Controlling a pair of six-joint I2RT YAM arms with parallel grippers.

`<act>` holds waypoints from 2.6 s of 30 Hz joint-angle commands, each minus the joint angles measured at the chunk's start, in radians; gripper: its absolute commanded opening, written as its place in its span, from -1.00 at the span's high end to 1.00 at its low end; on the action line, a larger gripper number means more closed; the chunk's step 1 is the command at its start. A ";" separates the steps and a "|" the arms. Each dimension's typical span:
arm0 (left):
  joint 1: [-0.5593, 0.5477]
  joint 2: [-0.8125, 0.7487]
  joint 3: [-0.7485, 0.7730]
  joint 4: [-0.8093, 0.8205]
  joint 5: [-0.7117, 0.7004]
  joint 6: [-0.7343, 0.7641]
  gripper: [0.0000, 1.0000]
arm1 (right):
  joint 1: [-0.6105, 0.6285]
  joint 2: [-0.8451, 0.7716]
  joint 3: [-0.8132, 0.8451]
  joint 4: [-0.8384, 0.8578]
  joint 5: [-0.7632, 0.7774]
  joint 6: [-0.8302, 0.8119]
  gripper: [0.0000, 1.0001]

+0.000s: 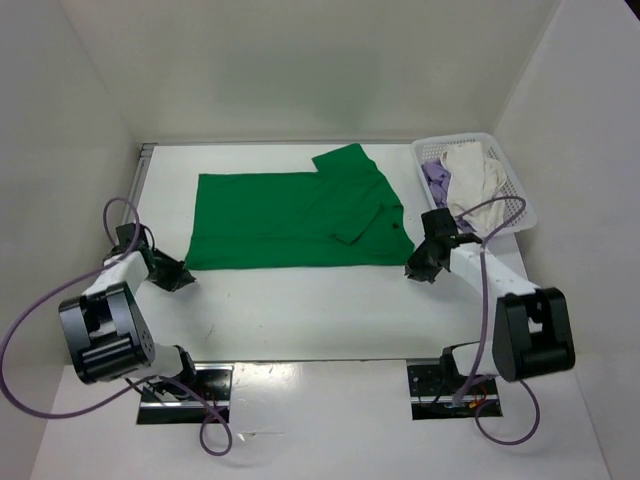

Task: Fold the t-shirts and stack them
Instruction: Fold the flattened tshirt in 1/3 of the way

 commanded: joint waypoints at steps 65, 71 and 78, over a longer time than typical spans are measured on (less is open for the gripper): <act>-0.509 0.142 0.156 0.236 -0.039 -0.030 0.94 | 0.256 0.683 0.783 0.145 -0.166 -0.144 0.83; -0.500 0.124 0.213 0.203 -0.048 -0.020 0.92 | 0.256 0.761 0.978 0.085 -0.186 -0.144 0.64; -0.500 0.081 0.236 0.191 -0.057 -0.011 0.92 | 0.256 0.613 0.862 0.102 -0.139 -0.153 0.23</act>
